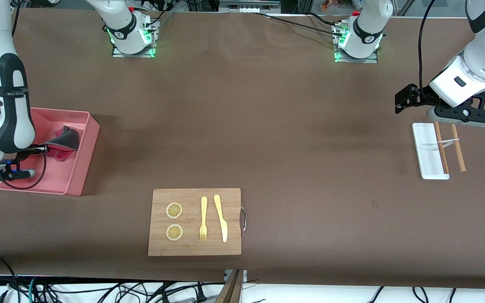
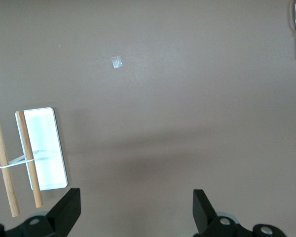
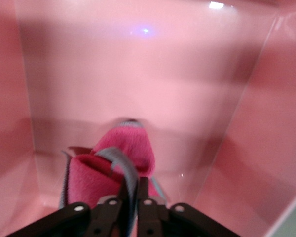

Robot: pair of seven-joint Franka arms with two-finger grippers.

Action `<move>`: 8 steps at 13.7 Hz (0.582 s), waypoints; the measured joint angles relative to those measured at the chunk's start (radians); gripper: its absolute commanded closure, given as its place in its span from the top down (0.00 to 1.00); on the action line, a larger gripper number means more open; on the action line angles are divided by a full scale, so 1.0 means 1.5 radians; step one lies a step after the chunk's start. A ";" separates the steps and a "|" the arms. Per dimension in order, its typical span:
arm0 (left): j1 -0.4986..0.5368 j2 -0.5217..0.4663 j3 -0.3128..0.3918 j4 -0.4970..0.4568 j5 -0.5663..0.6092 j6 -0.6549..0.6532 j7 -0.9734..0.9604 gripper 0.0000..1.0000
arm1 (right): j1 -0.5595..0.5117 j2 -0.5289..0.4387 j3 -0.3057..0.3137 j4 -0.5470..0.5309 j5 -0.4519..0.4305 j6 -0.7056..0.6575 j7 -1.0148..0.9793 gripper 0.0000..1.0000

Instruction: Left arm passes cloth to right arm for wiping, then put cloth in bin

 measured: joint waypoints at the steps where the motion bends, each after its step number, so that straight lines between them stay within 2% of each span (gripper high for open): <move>1: 0.000 0.000 0.000 0.000 0.000 0.000 0.000 1.00 | 0.000 0.001 0.000 0.000 0.000 0.006 0.000 0.99; 5: 0.000 0.000 0.000 0.000 0.000 0.000 0.000 1.00 | 0.000 -0.031 0.000 0.022 0.014 -0.014 0.000 0.99; 8: 0.000 0.000 0.000 0.000 0.000 0.000 0.000 1.00 | 0.001 -0.094 0.001 0.074 0.015 -0.121 0.000 0.99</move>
